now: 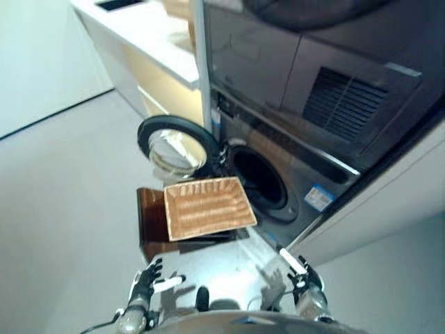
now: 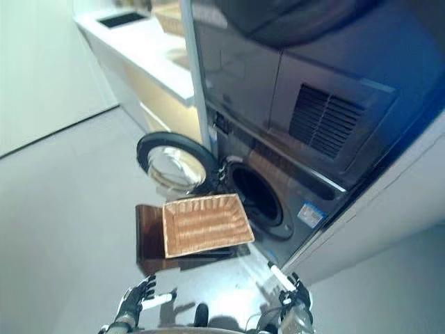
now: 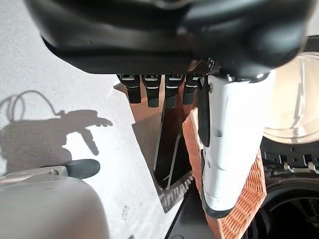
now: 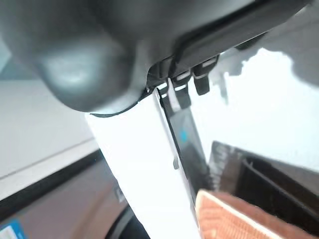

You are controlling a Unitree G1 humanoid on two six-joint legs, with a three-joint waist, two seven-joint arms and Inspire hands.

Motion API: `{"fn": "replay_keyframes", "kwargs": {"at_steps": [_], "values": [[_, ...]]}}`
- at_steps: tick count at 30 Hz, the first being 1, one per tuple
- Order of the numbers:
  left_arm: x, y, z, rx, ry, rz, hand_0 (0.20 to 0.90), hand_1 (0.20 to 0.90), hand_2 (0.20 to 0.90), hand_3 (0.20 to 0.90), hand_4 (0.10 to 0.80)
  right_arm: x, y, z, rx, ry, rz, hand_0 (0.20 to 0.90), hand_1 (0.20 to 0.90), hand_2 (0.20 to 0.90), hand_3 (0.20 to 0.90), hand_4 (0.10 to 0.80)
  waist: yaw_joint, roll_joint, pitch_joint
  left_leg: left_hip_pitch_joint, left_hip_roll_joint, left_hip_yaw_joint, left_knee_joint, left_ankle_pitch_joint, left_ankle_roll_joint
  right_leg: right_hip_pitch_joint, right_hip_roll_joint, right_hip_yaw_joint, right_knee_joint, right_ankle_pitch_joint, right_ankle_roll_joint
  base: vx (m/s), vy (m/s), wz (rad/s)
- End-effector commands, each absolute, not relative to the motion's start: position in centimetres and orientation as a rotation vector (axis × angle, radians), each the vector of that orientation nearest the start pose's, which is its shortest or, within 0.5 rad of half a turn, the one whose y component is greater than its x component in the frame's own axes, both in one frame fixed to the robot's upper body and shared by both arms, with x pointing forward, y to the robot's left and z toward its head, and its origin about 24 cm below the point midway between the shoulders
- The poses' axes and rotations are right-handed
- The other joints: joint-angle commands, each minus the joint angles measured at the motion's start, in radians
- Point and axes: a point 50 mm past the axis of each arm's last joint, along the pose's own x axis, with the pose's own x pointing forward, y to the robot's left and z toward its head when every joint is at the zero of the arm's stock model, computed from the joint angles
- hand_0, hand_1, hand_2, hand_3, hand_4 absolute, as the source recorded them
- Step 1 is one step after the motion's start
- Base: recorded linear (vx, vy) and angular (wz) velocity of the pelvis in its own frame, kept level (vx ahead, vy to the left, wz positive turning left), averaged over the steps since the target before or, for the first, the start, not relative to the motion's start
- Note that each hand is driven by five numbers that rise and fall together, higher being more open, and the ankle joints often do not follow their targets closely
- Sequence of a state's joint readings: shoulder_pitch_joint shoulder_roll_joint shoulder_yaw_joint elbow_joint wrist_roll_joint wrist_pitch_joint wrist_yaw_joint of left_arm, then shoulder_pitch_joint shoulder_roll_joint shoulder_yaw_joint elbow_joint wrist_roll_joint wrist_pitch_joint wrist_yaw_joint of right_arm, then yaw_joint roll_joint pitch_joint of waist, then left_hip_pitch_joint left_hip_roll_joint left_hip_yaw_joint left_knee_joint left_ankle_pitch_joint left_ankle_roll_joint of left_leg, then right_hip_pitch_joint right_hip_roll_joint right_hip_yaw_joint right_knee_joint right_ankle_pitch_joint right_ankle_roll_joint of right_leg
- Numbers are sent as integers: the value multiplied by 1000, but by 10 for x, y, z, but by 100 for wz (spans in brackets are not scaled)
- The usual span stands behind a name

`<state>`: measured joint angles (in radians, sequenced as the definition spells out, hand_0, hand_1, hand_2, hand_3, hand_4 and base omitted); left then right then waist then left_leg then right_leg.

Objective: Pick up the clothes and place them into the washing machine

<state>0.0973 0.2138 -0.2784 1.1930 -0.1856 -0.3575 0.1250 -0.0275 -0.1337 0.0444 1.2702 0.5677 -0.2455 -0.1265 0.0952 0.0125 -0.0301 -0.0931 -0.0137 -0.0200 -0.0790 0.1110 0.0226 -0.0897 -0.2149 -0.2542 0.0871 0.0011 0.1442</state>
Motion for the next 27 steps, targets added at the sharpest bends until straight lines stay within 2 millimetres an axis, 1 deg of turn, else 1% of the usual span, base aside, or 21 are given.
{"fn": "replay_keyframes", "kwargs": {"at_steps": [1,2,3,4,5,6,7,9,10,12,14,15,17,21,22,23,24,27], "values": [[106,218,-150,256,882,82,900,900,900,900,800,121,-218,-152,-10,956,-317,900,900,900,900,800,10,-13,8,30,-4,31,2,-71,-68,56,-9,6,-126,97,10,-21,-28,-5],[102,219,-152,253,914,75,900,900,900,900,800,117,-221,-153,-129,985,-251,900,900,900,900,800,10,-16,2,38,-1,33,-4,-66,-70,63,-8,13,-139,106,11,-41,-33,-12],[95,218,-155,256,952,63,900,900,900,900,800,110,-220,-155,-304,1018,-109,900,900,900,900,800,8,-20,-10,42,3,37,-8,-66,-72,69,-1,26,-162,115,12,-55,-46,-18],[94,217,-156,248,968,59,900,900,900,900,800,107,-221,-156,-381,1036,-55,900,900,900,900,800,8,-22,-15,41,6,39,-8,-67,-74,71,0,27,-168,117,14,-40,-37,-20],[94,217,-156,248,968,59,900,900,900,900,800,107,-221,-156,-381,1036,-55,900,900,900,900,800,8,-22,-15,41,6,39,-8,-67,-74,71,0,26,-168,117,14,-39,-26,-15],[93,216,-157,242,979,53,900,900,900,900,800,104,-222,-157,-492,1053,25,900,900,900,900,800,7,-22,-18,41,9,37,-8,-65,-76,74,-1,27,-172,117,16,-42,-32,-9],[93,213,-158,242,990,43,900,900,900,900,800,95,-225,-160,-613,1090,121,900,900,900,900,800,6,-22,-17,52,14,36,-8,-65,-76,83,1,27,-167,114,13,-45,-44,-5],[91,213,-159,238,1005,47,900,900,900,900,800,92,-225,-161,-632,1102,137,900,900,900,900,800,4,-23,-13,59,16,37,-8,-65,-75,89,4,30,-163,112,11,-8,-32,1],[88,211,-161,233,1028,40,900,900,900,900,800,84,-229,-163,-677,1143,161,900,900,900,900,800,5,-25,-13,67,18,34,-8,-65,-73,101,7,30,-159,109,9,25,-25,9],[84,206,-164,220,1070,20,900,900,900,900,800,68,-235,-165,-679,1222,146,900,900,900,900,800,-1,-24,-21,90,19,31,-8,-74,-72,126,7,27,-160,102,7,51,-17,7],[82,202,-166,210,1095,0,900,900,900,900,800,65,-238,-166,-693,1251,151,900,900,900,900,800,-5,-18,-21,101,22,31,-8,-77,-71,133,7,28,-159,100,7,30,5,6],[77,200,-168,213,1126,-23,900,900,900,900,800,59,-238,-167,-702,1281,171,900,900,900,900,800,-7,-16,-25,107,23,31,-8,-80,-72,138,6,28,-158,98,7,32,15,4],[75,197,-169,229,1147,-63,900,900,900,900,800,53,-237,-168,-712,1320,192,900,900,900,900,800,-10,-11,-32,117,26,30,-8,-87,-73,150,5,23,-155,91,5,49,12,11],[74,193,-170,239,1160,-80,900,900,900,900,800,54,-235,-169,-710,1318,182,900,900,900,900,800,-18,-2,-39,127,28,25,-8,-93,-73,160,5,21,-154,84,3,32,8,13],[75,192,-170,254,1155,-79,900,900,900,900,800,62,-235,-167,-720,1277,166,900,900,900,900,800,-22,0,-38,127,29,26,-8,-93,-72,157,6,25,-153,83,3,3,4,8],[75,192,-170,254,1155,-79,900,900,900,900,800,62,-235,-167,-720,1277,166,900,900,900,900,800,-22,1,-38,128,29,26,-8,-93,-72,157,6,25,-153,83,3,-8,2,4],[75,191,-170,266,1154,-84,900,900,900,900,800,69,-233,-166,-722,1243,159,900,900,900,900,800,-26,1,-34,128,30,29,-8,-92,-73,153,7,30,-150,82,1,-11,-10,-4],[79,191,-170,283,1143,-87,900,900,900,900,800,73,-232,-166,-714,1224,154,900,900,900,900,800,-31,0,-27,127,33,36,-8,-91,-73,145,13,40,-146,80,-1,-10,-19,-8]]}}
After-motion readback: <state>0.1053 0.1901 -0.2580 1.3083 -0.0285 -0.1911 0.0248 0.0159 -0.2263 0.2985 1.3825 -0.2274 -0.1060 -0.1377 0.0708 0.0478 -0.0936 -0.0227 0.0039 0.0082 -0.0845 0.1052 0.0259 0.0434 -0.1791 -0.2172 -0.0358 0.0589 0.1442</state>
